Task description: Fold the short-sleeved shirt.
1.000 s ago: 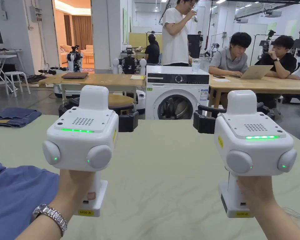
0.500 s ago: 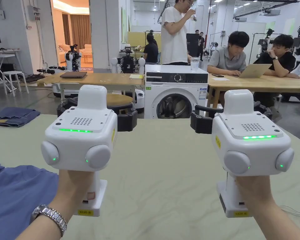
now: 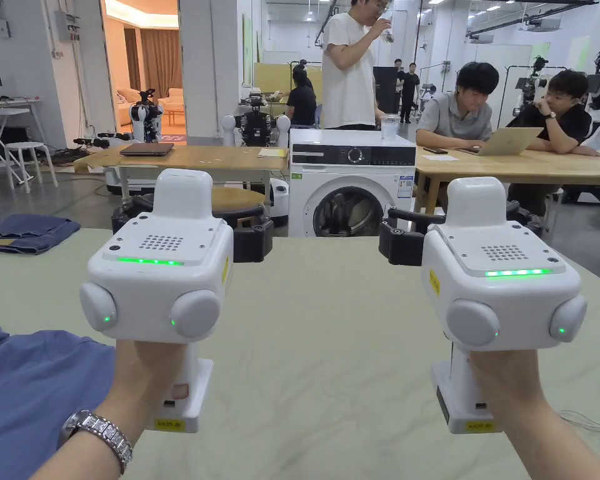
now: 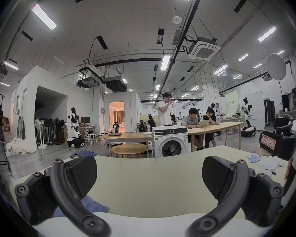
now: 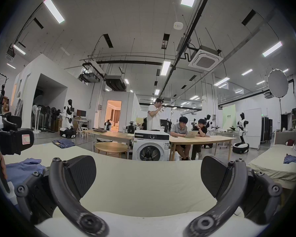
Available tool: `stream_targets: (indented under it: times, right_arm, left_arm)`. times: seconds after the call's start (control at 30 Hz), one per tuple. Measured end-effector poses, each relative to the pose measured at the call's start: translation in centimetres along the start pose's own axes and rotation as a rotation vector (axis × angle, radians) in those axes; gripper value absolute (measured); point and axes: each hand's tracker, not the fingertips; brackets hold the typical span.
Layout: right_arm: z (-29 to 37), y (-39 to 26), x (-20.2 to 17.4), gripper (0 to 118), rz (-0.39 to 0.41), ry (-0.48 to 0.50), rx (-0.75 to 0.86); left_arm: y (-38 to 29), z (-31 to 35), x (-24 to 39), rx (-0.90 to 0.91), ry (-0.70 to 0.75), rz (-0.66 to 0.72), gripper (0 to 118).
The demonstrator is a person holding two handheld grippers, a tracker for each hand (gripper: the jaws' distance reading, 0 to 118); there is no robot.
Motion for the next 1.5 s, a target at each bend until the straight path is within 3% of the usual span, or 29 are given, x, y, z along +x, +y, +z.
stream_targets:
  times: [1.5]
  right_arm:
    - [0.2, -0.07, -0.08, 118, -0.006, 0.027, 0.004]
  left_arm:
    - [-0.53, -0.11, 0.1, -0.04, -0.008, 0.016, 118]
